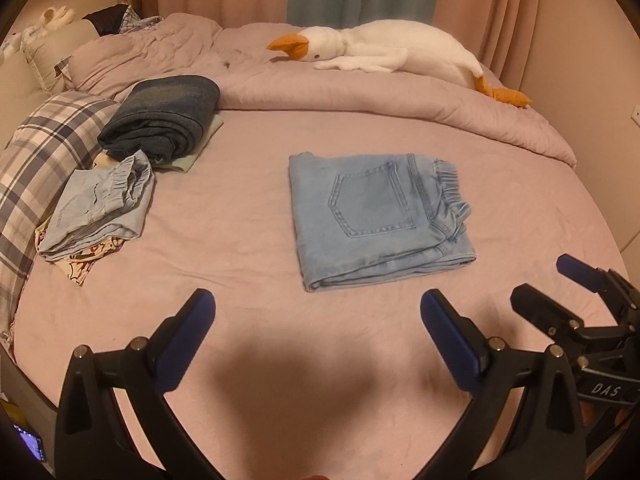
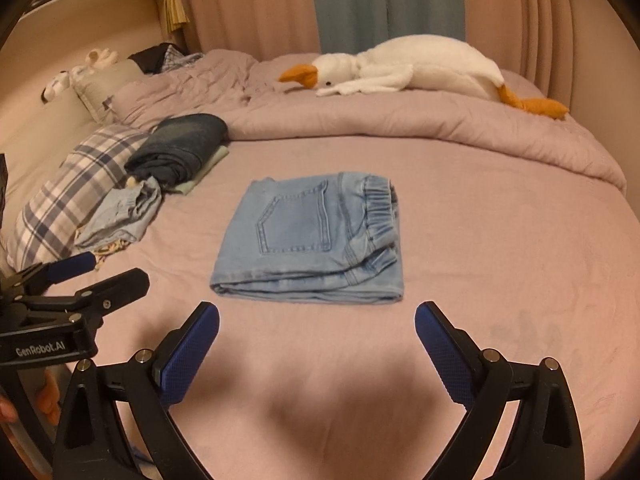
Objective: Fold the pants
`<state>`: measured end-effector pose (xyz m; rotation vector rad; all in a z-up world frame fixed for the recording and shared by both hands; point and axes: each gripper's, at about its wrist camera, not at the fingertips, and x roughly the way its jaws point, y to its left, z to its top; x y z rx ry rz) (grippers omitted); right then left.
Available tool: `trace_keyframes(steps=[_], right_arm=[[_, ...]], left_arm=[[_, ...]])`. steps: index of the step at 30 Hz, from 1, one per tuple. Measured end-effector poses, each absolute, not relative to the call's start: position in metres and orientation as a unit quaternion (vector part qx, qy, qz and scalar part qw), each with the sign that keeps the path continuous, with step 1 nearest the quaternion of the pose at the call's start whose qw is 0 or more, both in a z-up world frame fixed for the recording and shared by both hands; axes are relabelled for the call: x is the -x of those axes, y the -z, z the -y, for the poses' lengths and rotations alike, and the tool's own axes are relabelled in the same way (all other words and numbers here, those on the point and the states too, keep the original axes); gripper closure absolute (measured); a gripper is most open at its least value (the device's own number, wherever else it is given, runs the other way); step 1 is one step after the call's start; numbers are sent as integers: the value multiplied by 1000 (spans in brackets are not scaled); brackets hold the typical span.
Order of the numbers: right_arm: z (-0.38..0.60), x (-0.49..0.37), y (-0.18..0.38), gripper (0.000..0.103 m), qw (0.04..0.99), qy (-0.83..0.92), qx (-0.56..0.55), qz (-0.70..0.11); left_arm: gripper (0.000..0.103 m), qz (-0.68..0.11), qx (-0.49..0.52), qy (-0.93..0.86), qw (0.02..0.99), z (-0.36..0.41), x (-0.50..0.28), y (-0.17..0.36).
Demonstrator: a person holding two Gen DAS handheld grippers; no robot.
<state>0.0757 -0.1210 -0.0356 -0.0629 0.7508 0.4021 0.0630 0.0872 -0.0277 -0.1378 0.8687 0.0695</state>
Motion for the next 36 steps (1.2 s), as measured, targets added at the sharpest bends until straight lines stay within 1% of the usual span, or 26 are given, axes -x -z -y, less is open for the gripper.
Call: trace_keyframes(steps=[15,36], right_arm=[[128,-60,28,5,908,-195,29,-370],[137,-55,23,5,909,-199,19,-366]], left_arm=[[0,-425,65,-26,903,-76,-46,19],[0,-424,59,-16,904,-65,-41,15]])
